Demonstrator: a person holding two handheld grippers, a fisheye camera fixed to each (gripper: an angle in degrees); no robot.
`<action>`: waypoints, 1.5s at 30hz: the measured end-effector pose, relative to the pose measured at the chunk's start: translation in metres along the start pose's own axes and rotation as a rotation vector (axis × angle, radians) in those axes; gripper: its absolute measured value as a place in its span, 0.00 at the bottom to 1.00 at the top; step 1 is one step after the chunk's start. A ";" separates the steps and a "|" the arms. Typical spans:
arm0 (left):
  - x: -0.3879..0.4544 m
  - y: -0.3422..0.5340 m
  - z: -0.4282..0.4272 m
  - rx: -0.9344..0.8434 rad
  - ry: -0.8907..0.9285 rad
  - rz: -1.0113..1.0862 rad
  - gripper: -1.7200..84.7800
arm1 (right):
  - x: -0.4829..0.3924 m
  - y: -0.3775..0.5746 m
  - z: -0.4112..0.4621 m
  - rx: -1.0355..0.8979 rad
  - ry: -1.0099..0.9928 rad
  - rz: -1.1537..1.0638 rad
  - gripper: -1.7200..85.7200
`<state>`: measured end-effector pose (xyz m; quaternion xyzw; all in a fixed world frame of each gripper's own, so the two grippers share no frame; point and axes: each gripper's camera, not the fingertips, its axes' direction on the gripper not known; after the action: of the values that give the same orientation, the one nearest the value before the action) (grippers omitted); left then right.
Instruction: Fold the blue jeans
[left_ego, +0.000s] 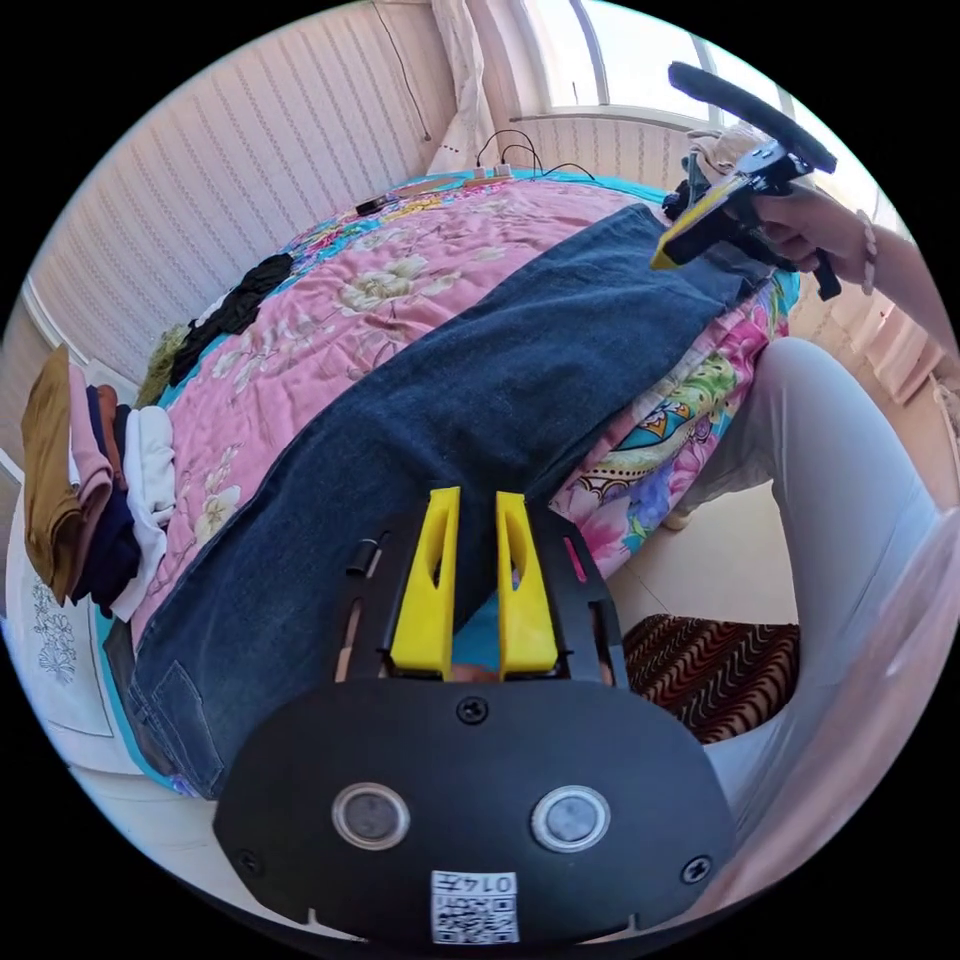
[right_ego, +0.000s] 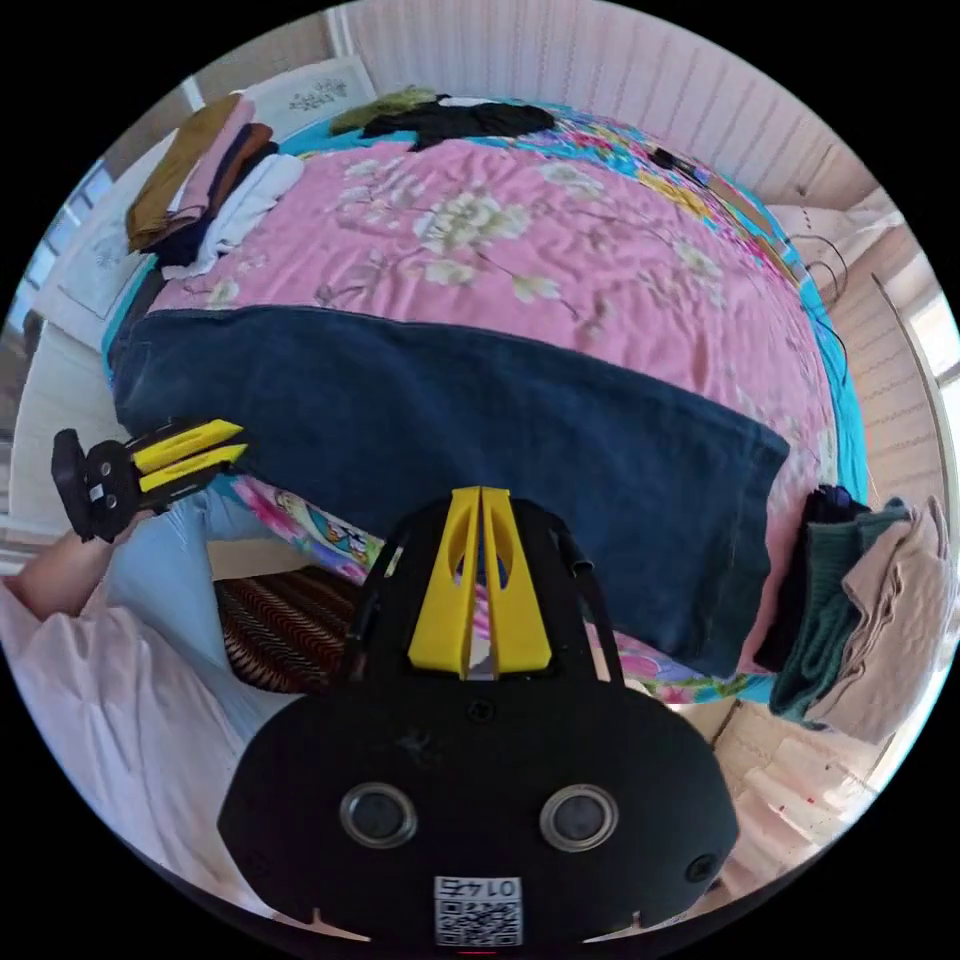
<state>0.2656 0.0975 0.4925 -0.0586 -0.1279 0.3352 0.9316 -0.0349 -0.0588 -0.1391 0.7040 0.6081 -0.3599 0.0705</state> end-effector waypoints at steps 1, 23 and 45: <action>0.002 -0.001 -0.002 0.006 -0.008 0.007 0.11 | -0.019 -0.013 -0.001 0.019 -0.036 -0.084 0.01; 0.035 -0.036 0.060 -0.027 0.134 -0.095 0.01 | -0.075 -0.104 0.068 -0.228 -0.042 -0.425 0.01; 0.034 -0.145 0.031 0.126 0.381 -0.055 0.07 | 0.315 0.261 -0.058 0.425 -0.156 0.667 0.13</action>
<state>0.3711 0.0085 0.5574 -0.0592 0.0705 0.2999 0.9495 0.2270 0.1603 -0.3714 0.8322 0.2513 -0.4875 0.0822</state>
